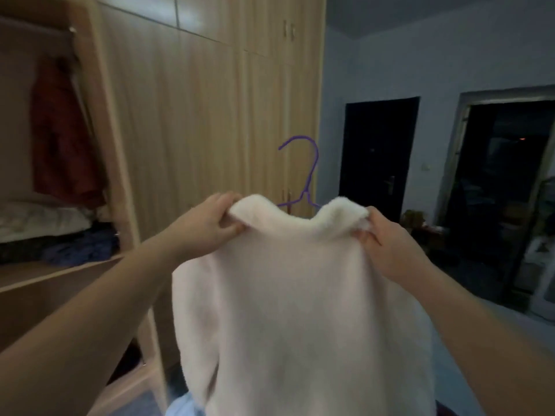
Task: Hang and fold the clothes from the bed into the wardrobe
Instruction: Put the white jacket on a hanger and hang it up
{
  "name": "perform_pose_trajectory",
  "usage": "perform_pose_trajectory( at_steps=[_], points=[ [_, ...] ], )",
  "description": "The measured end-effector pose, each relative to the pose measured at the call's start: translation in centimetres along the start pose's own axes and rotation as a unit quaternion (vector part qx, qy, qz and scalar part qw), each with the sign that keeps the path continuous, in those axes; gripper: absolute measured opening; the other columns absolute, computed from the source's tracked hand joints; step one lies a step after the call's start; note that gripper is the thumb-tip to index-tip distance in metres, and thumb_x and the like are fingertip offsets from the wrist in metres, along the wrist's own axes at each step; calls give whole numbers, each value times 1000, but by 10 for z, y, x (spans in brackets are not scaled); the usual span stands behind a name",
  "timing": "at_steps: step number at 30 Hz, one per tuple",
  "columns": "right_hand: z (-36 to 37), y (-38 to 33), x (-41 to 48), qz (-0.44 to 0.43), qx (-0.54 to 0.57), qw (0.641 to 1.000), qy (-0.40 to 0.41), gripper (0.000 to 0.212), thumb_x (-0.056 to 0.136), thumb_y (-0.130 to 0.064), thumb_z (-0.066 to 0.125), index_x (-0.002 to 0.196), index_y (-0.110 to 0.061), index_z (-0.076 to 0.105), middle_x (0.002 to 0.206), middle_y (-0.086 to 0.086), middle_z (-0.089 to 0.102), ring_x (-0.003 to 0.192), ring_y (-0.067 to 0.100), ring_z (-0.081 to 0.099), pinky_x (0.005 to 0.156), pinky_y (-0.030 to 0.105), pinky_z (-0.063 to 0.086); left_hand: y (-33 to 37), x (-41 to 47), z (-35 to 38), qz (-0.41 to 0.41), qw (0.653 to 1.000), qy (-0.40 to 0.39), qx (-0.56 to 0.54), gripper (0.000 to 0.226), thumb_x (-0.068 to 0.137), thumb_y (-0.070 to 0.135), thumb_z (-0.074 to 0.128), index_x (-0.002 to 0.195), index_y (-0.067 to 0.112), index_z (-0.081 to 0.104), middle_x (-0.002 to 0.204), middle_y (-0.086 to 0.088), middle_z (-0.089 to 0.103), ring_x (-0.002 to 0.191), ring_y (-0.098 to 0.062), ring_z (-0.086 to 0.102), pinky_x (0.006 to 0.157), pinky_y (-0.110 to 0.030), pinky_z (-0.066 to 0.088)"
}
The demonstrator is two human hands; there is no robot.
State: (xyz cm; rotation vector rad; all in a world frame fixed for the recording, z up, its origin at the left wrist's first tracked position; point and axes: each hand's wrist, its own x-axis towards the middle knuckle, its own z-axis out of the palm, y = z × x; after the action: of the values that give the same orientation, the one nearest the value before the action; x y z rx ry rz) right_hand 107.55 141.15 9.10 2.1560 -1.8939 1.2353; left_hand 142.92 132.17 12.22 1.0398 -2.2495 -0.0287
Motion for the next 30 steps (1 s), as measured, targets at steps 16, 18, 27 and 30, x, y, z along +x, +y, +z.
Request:
perform_pose_trajectory(
  at_steps=[16,18,27,30],
  points=[
    [306,-332,151,-226,118,950,-179,21,87,-42,56,107,-48,53,105,-17,68,100,9,65,86,37,51,-305,-222,-236,-154,973,157,67,29,78,48,69,105,38,67,90,23,67,91,4,62,72,-6,40],
    [341,-371,160,-240,199,936,-164,25,86,-58,49,107,-48,59,104,-21,68,98,0,64,87,30,50,-335,-240,-259,-173,970,152,76,24,82,38,73,105,38,66,90,23,67,92,1,64,75,-13,44],
    [499,-475,186,-208,213,915,-272,6,85,-62,61,86,-58,66,79,-34,68,72,-12,65,57,10,43,-436,-290,-320,-248,955,124,104,24,75,41,71,90,54,58,86,28,66,82,10,63,65,-11,44],
    [531,-500,209,-235,234,920,-210,17,87,-51,65,93,-67,60,84,-36,68,77,-14,63,63,7,45,-474,-292,-330,-303,937,111,131,34,73,39,78,99,45,58,86,23,66,84,3,63,67,-21,47]
  ],
)
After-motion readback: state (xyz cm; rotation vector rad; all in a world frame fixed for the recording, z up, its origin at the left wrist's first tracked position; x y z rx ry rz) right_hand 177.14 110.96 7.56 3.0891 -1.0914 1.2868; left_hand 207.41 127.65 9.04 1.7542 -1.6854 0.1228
